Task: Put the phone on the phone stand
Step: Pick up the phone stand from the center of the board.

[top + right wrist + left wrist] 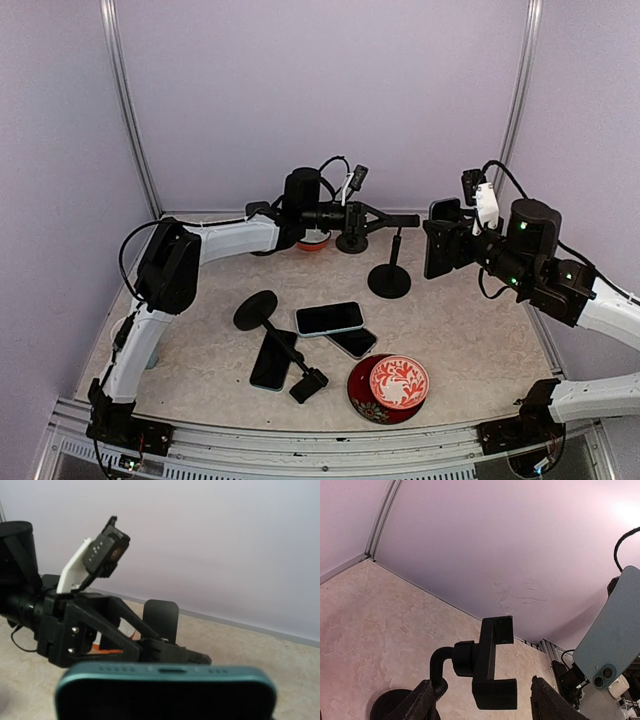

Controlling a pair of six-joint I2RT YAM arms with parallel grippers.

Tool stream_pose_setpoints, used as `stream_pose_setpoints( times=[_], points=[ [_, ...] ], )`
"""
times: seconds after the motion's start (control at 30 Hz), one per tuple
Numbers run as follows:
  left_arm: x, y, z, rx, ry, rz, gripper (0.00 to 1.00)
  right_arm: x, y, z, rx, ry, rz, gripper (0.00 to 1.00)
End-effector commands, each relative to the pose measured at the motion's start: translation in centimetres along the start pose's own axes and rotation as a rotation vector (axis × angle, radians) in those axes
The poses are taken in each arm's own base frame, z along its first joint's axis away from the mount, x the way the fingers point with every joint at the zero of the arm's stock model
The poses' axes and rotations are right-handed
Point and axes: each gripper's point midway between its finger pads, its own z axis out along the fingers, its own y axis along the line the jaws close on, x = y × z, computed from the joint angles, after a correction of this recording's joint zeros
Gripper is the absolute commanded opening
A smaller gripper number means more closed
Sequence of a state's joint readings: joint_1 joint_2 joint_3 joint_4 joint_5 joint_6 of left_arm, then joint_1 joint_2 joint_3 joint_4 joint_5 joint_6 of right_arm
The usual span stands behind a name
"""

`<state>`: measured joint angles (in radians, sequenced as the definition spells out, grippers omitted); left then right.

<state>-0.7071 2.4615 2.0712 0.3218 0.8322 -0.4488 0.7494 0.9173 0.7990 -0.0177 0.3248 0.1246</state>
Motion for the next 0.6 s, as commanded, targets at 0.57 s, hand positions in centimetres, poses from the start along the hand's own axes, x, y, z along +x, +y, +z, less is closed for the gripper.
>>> stream_pose_setpoints(
  times=[0.57],
  points=[
    [1.12, 1.19, 0.30, 0.021, 0.004, -0.006, 0.48, -0.86, -0.16, 0.28, 0.007, -0.038, 0.004, 0.00]
  ],
)
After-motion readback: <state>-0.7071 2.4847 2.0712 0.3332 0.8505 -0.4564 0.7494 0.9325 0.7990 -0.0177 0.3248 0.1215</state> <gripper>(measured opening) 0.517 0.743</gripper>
